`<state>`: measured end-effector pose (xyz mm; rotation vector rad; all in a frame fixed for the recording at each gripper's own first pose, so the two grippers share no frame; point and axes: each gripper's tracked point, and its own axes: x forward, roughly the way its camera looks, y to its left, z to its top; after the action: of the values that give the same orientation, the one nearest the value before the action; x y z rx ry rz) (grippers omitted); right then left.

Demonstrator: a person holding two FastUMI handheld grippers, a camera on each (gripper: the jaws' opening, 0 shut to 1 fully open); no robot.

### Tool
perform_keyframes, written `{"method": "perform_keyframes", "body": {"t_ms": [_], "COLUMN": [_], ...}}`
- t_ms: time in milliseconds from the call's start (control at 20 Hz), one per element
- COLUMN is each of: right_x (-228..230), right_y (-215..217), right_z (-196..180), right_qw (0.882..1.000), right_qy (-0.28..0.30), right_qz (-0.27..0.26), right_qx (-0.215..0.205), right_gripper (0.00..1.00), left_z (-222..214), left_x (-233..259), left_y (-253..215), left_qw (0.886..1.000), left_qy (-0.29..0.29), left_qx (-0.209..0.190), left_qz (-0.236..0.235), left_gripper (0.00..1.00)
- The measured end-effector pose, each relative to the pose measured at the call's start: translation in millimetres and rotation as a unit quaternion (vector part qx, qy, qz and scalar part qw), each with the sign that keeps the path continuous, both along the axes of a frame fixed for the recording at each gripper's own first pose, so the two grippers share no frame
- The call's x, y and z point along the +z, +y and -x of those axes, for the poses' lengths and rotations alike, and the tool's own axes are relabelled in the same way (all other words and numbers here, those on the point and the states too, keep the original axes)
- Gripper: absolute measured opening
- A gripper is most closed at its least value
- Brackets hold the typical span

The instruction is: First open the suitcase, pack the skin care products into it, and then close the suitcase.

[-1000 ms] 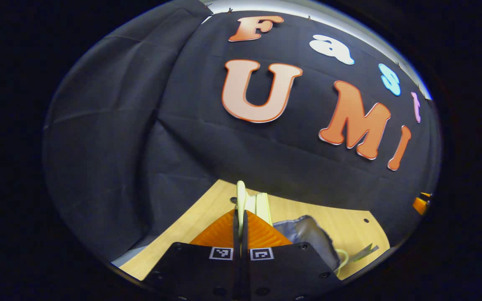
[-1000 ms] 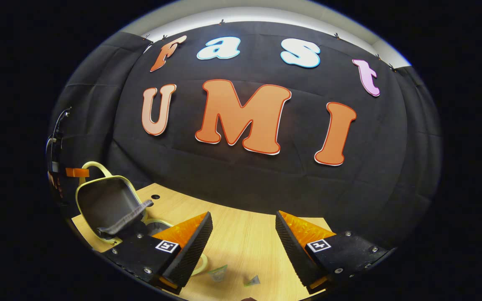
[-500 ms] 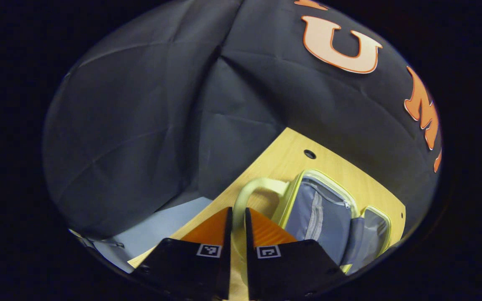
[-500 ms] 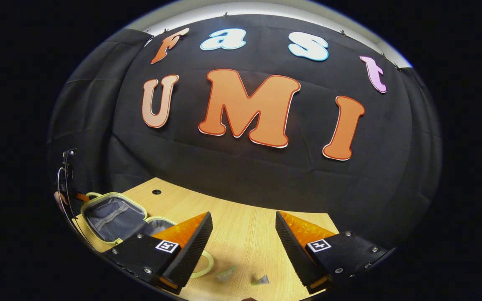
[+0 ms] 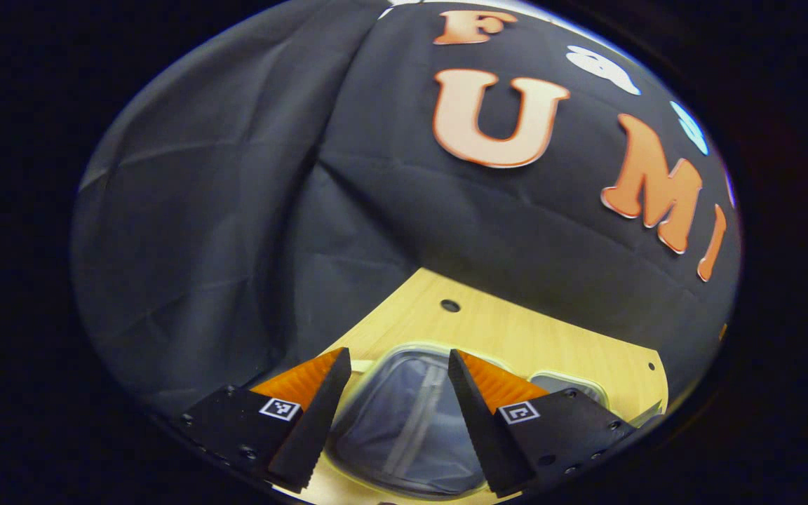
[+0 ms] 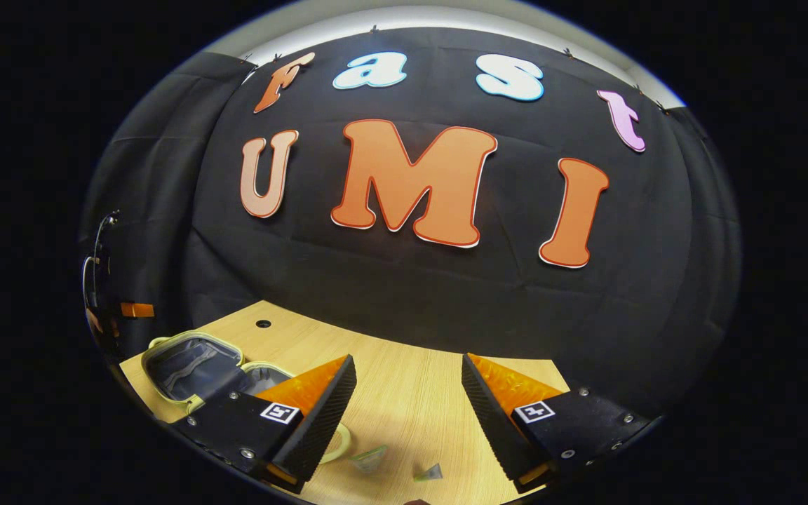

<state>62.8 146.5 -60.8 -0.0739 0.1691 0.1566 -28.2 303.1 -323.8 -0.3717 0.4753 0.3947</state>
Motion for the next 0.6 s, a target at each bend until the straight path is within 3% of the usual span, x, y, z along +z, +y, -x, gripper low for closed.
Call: {"method": "perform_keyframes", "body": {"t_ms": [100,450,600], "right_x": [-6,-34,-54], "right_y": [-11,-59,-79], "right_z": [3,17,26], "right_qw": [1.0,1.0,0.999], "right_qy": [0.0,0.014,0.031], "right_qz": [0.0,-0.001,-0.004], "right_qx": [0.003,0.01,0.01], "right_gripper": [0.95,0.96,0.95], "left_z": [-10,-35,-41], "left_x": [33,117,112], "left_y": [-36,-178,-244], "left_qw": [0.999,0.985,0.979], "left_qy": [-0.031,-0.113,-0.118], "left_qx": [-0.03,-0.103,-0.149], "left_qz": [-0.032,-0.081,-0.079], "left_gripper": [0.97,0.97,0.97]}}
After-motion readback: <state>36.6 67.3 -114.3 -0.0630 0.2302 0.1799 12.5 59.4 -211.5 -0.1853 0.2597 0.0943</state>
